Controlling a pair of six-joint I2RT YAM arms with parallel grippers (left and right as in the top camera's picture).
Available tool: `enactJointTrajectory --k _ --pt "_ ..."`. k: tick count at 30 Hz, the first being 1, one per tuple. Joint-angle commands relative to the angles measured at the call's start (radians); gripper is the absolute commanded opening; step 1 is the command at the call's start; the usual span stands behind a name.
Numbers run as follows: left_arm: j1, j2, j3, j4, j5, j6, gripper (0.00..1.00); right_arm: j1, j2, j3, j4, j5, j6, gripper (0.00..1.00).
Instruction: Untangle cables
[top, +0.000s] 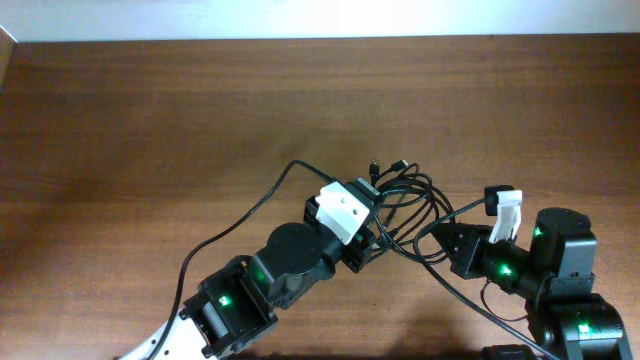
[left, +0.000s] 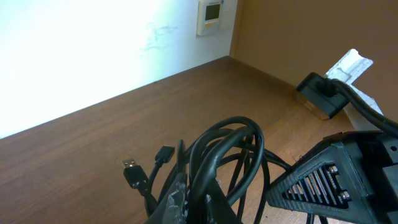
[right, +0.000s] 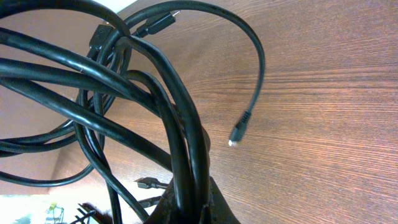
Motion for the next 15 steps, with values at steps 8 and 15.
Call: enactJointTrajectory --k 8,15 --pt "0.012 -0.018 0.037 -0.074 0.009 -0.017 0.00 0.000 0.003 -0.014 0.029 0.031 0.081 0.86" --pt "0.012 0.011 0.037 -0.064 0.052 -0.017 0.00 0.000 0.003 -0.014 0.084 -0.080 0.089 0.89"
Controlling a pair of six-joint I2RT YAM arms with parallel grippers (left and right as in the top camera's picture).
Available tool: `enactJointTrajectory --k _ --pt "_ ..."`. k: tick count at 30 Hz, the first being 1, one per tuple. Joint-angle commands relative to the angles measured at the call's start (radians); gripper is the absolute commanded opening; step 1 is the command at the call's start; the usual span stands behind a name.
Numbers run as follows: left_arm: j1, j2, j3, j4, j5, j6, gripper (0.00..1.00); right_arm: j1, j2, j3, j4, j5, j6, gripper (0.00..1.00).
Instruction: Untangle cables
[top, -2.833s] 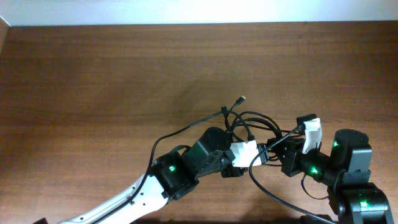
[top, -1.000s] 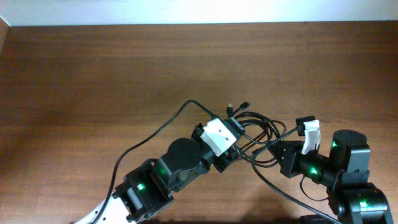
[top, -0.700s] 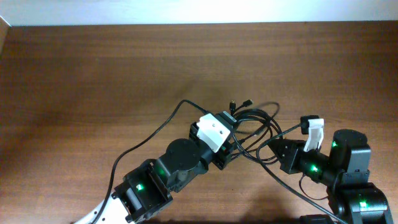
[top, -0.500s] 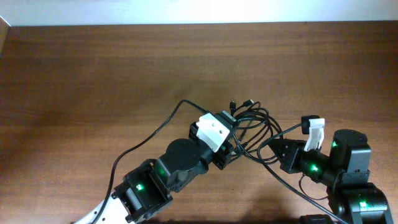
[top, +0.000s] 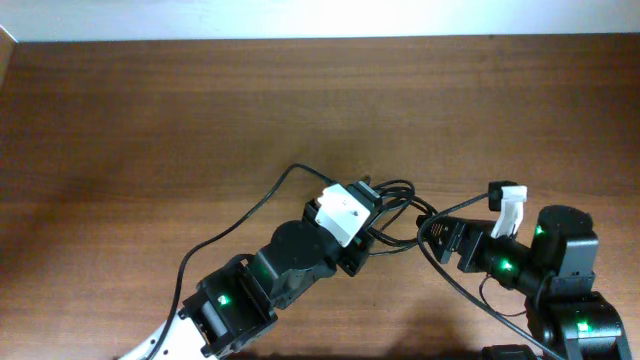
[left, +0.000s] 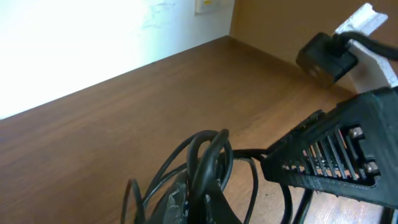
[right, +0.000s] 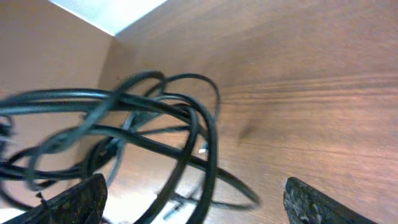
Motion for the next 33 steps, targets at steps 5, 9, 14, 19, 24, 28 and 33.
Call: enactJointTrajectory --k 5,9,14,19,24,28,33 --pt "0.004 0.053 0.034 0.040 0.098 -0.014 0.00 0.000 -0.001 -0.009 0.014 -0.058 0.013 0.89" --pt "0.004 0.074 0.034 0.068 0.149 -0.014 0.00 0.000 -0.001 -0.009 0.014 -0.058 0.012 0.89" --pt "0.004 0.078 0.034 0.092 0.180 -0.014 0.00 0.000 -0.001 -0.009 0.014 -0.058 0.012 0.84" --pt "0.004 0.078 0.034 0.095 0.227 -0.014 0.00 0.000 -0.001 -0.009 0.013 -0.058 0.012 0.62" --pt "0.004 0.078 0.034 0.108 0.236 -0.014 0.00 0.000 -0.001 -0.009 0.011 -0.057 0.012 0.58" --pt "0.004 0.078 0.034 0.148 0.236 -0.014 0.00 0.000 -0.001 -0.009 0.009 -0.057 0.011 0.58" --pt "0.004 0.078 0.034 0.197 0.236 -0.015 0.00 0.000 -0.001 -0.009 0.006 -0.049 0.008 0.58"
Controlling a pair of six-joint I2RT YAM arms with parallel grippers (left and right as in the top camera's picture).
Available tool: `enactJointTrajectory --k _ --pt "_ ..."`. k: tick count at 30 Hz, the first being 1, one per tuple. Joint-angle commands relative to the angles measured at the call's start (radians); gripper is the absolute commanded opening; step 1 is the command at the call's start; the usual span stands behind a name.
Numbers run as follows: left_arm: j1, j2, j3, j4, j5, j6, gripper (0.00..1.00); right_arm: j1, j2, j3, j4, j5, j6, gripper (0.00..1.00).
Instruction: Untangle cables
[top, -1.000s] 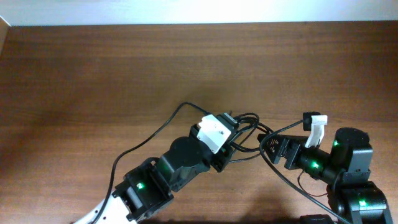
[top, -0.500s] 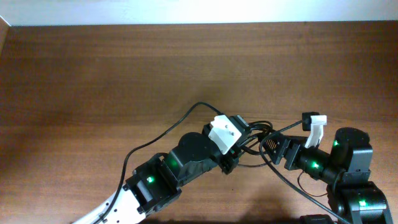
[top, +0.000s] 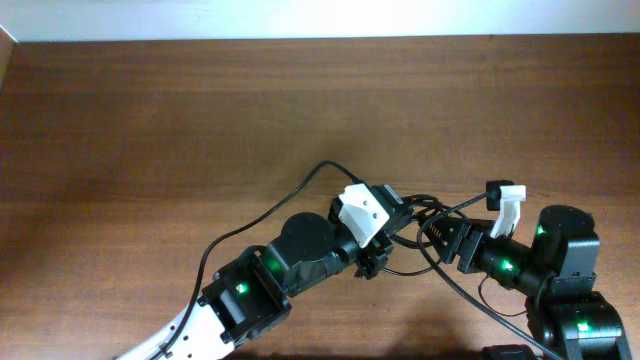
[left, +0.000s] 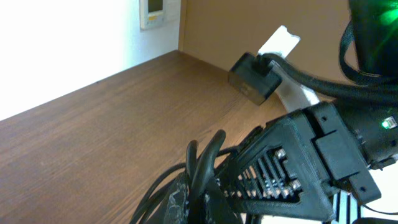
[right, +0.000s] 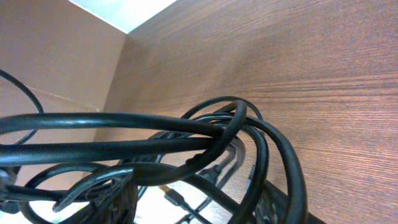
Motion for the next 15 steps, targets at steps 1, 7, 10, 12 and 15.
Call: enactJointTrajectory --k 1,7,10,12,15 --pt "0.002 0.000 0.034 0.038 0.021 -0.023 0.00 0.000 -0.001 -0.008 -0.004 -0.005 -0.008 0.57" --pt "0.003 0.000 0.034 0.061 0.011 -0.064 0.00 0.000 -0.001 -0.008 -0.008 -0.005 -0.015 0.47" --pt "0.003 0.000 0.034 0.069 0.011 -0.064 0.00 0.000 -0.001 -0.008 -0.010 -0.005 -0.015 0.42" --pt "0.003 0.000 0.034 0.075 0.011 -0.064 0.00 0.000 -0.001 -0.008 -0.011 -0.006 -0.028 0.38" --pt "0.003 0.000 0.034 0.093 -0.006 -0.064 0.00 0.000 -0.001 -0.009 -0.014 -0.005 -0.034 0.38"
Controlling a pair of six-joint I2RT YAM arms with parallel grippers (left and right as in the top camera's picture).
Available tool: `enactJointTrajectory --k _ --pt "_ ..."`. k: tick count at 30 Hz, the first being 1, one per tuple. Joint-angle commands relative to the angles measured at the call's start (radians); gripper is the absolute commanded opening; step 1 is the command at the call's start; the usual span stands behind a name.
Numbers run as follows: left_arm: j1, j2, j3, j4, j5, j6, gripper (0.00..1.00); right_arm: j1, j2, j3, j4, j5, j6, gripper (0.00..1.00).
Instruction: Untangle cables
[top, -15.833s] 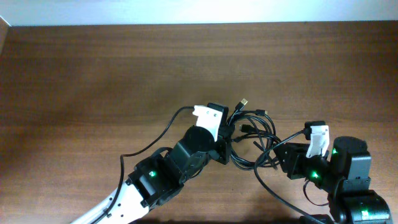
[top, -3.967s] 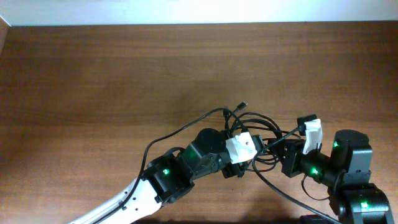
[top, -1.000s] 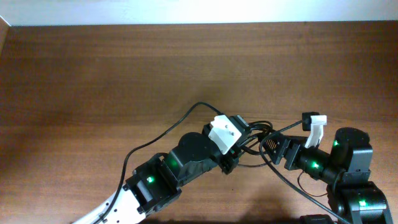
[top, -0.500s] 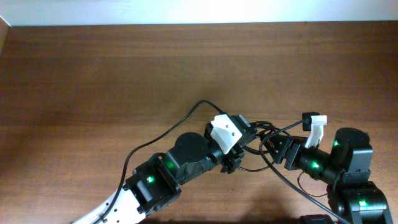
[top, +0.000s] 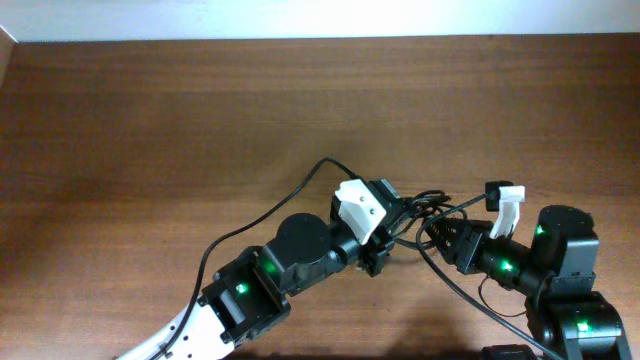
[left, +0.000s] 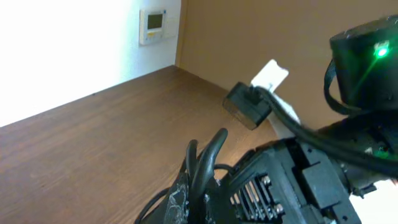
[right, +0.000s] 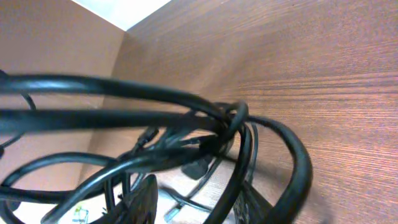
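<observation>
A knot of black cables (top: 425, 205) hangs between my two grippers over the wooden table (top: 150, 120). My left gripper (top: 390, 228) is shut on a few strands; its wrist view shows a black loop (left: 208, 152) rising out of the closed left gripper (left: 198, 194). My right gripper (top: 437, 237) faces it from the right, almost touching. In the right wrist view the right gripper (right: 196, 205) is open, its fingers (right: 142, 198) either side of several crossing cable loops (right: 186, 118). The right gripper's ribbed finger pad (left: 273, 186) fills the left wrist view's lower right.
A thin black lead (top: 260, 210) runs from the left wrist back along the left arm. A white bracket with a black plug (top: 502, 198) sits on the right arm. The table's far edge meets a white wall (top: 300, 20).
The left gripper and the bundle sit slightly farther from me and closer to the right gripper. The right fingers stand a little closer together, with the loops deeper between them.
Both grippers were shut on the bundle, its loops and plugs spread wide. Then the right gripper stood wide open, with the bundle held by the left alone. Later the left gripper had brought the bundle to the right, loops between the open right fingers, as now.
</observation>
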Motion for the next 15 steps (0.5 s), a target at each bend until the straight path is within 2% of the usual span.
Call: enactJointTrajectory --k 1,7,8,11,15 --pt "0.003 0.000 0.034 0.034 -0.026 -0.014 0.00 0.000 -0.001 -0.009 -0.003 -0.006 -0.018 0.37" --pt "0.003 0.000 0.034 0.037 -0.080 -0.014 0.00 0.000 -0.001 -0.008 -0.004 -0.002 -0.018 0.34" --pt "0.003 0.000 0.034 0.037 -0.100 -0.019 0.00 0.000 -0.001 -0.009 -0.004 -0.002 -0.018 0.28" --pt "0.003 0.000 0.034 0.037 -0.211 -0.147 0.00 0.000 -0.001 -0.009 -0.011 0.012 -0.018 0.04" --pt "0.003 0.000 0.034 0.037 -0.342 -0.316 0.00 0.000 -0.001 -0.008 -0.029 0.043 -0.018 0.04"
